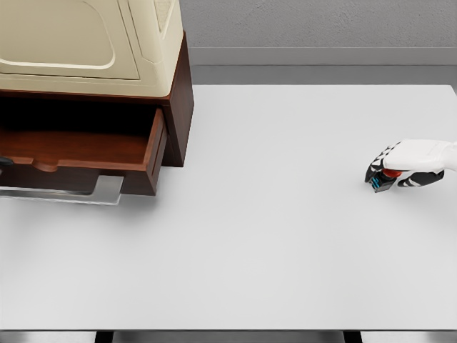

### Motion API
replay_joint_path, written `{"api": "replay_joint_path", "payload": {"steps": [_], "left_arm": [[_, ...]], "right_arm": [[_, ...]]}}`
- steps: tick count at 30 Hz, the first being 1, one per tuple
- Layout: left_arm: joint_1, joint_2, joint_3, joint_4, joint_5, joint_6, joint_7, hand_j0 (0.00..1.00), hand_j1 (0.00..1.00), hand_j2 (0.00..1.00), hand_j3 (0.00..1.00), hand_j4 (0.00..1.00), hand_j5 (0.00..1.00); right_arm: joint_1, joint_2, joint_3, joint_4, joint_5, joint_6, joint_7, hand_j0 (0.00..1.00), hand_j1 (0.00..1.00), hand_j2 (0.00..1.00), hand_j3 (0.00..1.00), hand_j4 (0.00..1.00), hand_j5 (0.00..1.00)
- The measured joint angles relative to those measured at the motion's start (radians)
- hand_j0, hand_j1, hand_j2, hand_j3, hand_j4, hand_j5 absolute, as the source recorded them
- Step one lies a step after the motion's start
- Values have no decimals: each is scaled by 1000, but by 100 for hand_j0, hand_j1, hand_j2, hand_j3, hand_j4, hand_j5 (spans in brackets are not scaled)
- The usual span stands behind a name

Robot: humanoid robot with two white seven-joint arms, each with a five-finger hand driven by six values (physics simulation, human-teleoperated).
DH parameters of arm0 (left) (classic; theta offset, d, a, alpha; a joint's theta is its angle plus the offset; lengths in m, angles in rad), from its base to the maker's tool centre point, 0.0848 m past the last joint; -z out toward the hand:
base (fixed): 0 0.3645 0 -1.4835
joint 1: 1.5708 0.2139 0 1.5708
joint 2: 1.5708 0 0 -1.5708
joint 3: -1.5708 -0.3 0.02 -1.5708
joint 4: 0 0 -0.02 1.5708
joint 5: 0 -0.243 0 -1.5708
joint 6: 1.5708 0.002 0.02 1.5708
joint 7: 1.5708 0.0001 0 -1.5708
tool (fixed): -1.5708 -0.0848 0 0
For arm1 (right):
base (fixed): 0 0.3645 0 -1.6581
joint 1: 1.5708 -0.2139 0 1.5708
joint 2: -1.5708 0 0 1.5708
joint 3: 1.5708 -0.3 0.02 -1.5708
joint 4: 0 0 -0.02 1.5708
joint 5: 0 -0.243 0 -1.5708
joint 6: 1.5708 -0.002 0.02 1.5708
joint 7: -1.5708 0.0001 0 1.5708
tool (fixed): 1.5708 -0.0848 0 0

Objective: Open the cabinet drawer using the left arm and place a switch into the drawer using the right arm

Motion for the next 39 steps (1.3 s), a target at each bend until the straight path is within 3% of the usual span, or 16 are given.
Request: {"api": "replay_joint_path", "payload": {"steps": [6,9,15,18,22,27,32,39], "left_arm": [[-11,0,136,19,38,0,0,100,100,100,100,100,100],[-11,0,201,23,33,0,0,100,100,100,100,100,100],[-11,0,252,17,3,-1,0,100,100,100,100,100,100],[-12,-20,274,-1,-47,-1,0,100,100,100,100,100,100],[-9,-107,346,-29,-195,-1,0,100,100,100,100,100,100],[-9,-148,369,-37,-250,-1,0,100,100,100,100,100,100],[-9,-165,376,-36,-263,-1,0,100,100,100,100,100,100],[-9,-169,383,-30,-266,-1,0,100,100,100,100,100,100]], "right_arm": [[0,1,-1,3,-11,6,-4,66,66,66,66,66,66],[0,1,0,4,-10,5,-4,59,59,59,59,59,59],[0,1,0,5,-7,4,-3,54,54,54,54,54,54],[0,0,-1,5,-6,3,0,54,54,54,54,54,54],[-5,1,-4,6,0,-1,1,54,54,54,54,54,54],[-8,1,-9,6,-3,-2,2,54,54,54,54,54,54],[-14,3,-10,4,-8,-3,2,40,40,40,40,40,40],[-35,8,-11,3,-10,-2,2,38,38,38,38,38,38]]}}
